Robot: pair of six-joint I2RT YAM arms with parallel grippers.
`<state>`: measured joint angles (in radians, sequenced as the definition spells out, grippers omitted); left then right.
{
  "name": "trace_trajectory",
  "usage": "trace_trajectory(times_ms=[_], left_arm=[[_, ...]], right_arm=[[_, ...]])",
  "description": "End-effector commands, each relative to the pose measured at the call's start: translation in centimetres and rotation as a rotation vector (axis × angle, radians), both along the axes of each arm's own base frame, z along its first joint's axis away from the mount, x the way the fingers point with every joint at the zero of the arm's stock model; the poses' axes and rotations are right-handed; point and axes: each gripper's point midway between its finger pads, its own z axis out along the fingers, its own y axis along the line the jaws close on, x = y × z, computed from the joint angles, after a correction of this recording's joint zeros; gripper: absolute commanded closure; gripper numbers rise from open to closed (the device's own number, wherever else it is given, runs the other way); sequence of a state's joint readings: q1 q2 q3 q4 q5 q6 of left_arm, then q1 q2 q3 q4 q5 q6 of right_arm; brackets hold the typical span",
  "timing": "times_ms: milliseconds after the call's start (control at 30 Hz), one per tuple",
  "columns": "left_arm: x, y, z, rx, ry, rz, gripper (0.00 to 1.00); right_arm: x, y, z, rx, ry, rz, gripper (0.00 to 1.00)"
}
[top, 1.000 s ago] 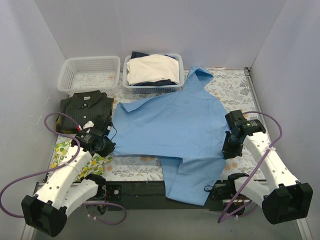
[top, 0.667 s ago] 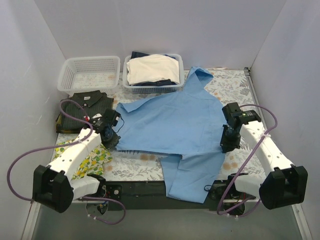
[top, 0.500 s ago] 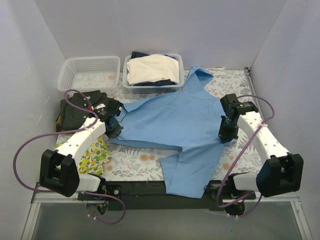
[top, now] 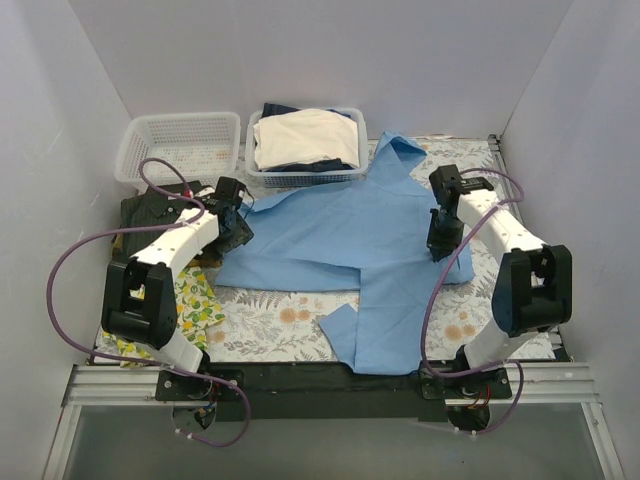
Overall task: Fold and stack the long sleeve shirts
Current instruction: Fold the shirt
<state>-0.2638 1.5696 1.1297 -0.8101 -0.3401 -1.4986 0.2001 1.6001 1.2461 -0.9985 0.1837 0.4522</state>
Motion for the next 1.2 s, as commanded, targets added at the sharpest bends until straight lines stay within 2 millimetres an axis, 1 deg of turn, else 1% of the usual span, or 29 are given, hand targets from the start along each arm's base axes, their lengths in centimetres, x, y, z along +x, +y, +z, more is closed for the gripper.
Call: trace_trajectory(times_ms=[0, 33, 67, 133, 167, 233, 267, 300, 333, 367, 400, 433, 467, 500, 533, 567, 600, 633, 700, 733, 767, 833, 867, 933, 1000, 1033, 1067, 1133, 1167], left_arm=[[1.6, 0.2, 1.8, 0.016, -0.064, -0.018, 0.31], [1.9, 0.2, 2.4, 0.016, -0.082, -0.018, 0.29], [2.2, 0.2, 2.9, 0.019, -0.093, -0.019, 0.25], [2.7, 0.0, 3.8, 0.009, -0.119, -0.038, 0.24], [3.0, -0.3, 4.6, -0.007, -0.151, -0.048, 0.24], [3.0, -1.2, 5.1, -0.052, -0.166, -0.091, 0.24], [2.9, -1.6, 5.6, -0.072, -0.187, -0.102, 0.24], [2.6, -1.9, 5.6, -0.087, -0.189, -0.116, 0.24], [2.3, -2.8, 5.7, -0.128, -0.193, -0.164, 0.24], [1.9, -3.2, 5.5, -0.145, -0.198, -0.186, 0.23], [1.5, -3.7, 6.3, -0.17, -0.222, -0.208, 0.23], [0.9, -4.9, 6.4, -0.216, -0.22, -0.256, 0.23], [0.4, -5.6, 6.7, -0.237, -0.226, -0.288, 0.23], [-0.4, -6.4, 6.9, -0.263, -0.234, -0.321, 0.23], [-1.2, -8.1, 7.0, -0.291, -0.232, -0.386, 0.23], [-2.2, -9.9, 7.3, -0.342, -0.224, -0.453, 0.23], [-3.0, -11.0, 7.2, -0.348, -0.219, -0.499, 0.23], [-4.6, -13.6, 7.2, -0.358, -0.205, -0.599, 0.23], [-6.2, -16.1, 6.8, -0.372, -0.182, -0.697, 0.23], [-7.8, -17.9, 6.0, -0.384, -0.145, -0.773, 0.23], [-8.3, -19.1, 5.9, -0.401, -0.15, -0.819, 0.22], [-10.5, -21.8, 5.6, -0.447, -0.118, -0.929, 0.22], [-11.0, -23.0, 5.1, -0.467, -0.1, -0.963, 0.22], [-13.1, -25.2, 5.0, -0.525, -0.064, -1.064, 0.22], [-14.1, -26.5, 4.2, -0.549, -0.016, -1.099, 0.21], [-16.5, -27.7, 4.2, -0.612, 0.035, -1.169, 0.21], [-17.6, -28.0, 3.6, -0.626, 0.061, -1.193, 0.21], [-19.5, -28.7, 3.5, -0.648, 0.077, -1.236, 0.2], [-19.6, -29.1, 3.8, -0.669, 0.061, -1.247, 0.19]], right_arm=[[4.4, 0.3, 1.1, 0.001, -0.101, 0.051, 0.95], [5.6, 0.4, 0.9, 0.0, -0.1, 0.064, 0.94], [6.2, 0.9, 0.9, 0.022, -0.1, 0.079, 0.93], [7.2, 1.3, 0.7, 0.028, -0.099, 0.093, 0.91], [8.2, 1.8, 0.6, 0.042, -0.101, 0.118, 0.86], [9.1, 1.8, 0.4, 0.043, -0.098, 0.12, 0.82], [9.7, 2.2, 0.1, 0.05, -0.092, 0.126, 0.75], [9.8, 2.2, 0.1, 0.053, -0.083, 0.124, 0.72], [9.9, 2.3, 0.2, 0.055, -0.084, 0.12, 0.68], [9.9, 2.4, 0.7, 0.065, -0.095, 0.117, 0.6], [9.7, 2.4, 0.8, 0.064, -0.1, 0.106, 0.57], [9.5, 2.2, 1.1, 0.06, -0.111, 0.1, 0.54], [9.1, 2.2, 2.4, 0.068, -0.149, 0.103, 0.47], [8.2, 2.1, 2.1, 0.066, -0.14, 0.107, 0.46], [7.3, 2.0, 2.1, 0.068, -0.134, 0.113, 0.46], [6.4, 1.9, 3.0, 0.075, -0.154, 0.12, 0.45], [5.6, 1.9, 2.9, 0.074, -0.151, 0.126, 0.45], [3.3, 1.6, 2.0, 0.069, -0.119, 0.138, 0.45], [1.2, 1.1, 1.2, 0.057, -0.101, 0.14, 0.45], [-0.6, 0.9, 0.7, 0.056, -0.091, 0.135, 0.45], [-1.5, 0.9, 0.4, 0.064, -0.085, 0.135, 0.45], [-2.6, 0.8, 0.4, 0.07, -0.101, 0.13, 0.45], [-3.4, 0.4, -0.2, 0.063, -0.082, 0.121, 0.45], [-3.7, 0.3, -0.1, 0.059, -0.09, 0.111, 0.45], [-3.8, 0.3, 0.2, 0.061, -0.101, 0.104, 0.45], [-3.7, 0.3, 0.5, 0.064, -0.113, 0.103, 0.45], [-3.6, 0.3, 0.6, 0.062, -0.119, 0.101, 0.45], [-3.3, 0.3, 1.1, 0.066, -0.139, 0.092, 0.45], [-3.3, 0.4, 1.2, 0.07, -0.144, 0.085, 0.46]])
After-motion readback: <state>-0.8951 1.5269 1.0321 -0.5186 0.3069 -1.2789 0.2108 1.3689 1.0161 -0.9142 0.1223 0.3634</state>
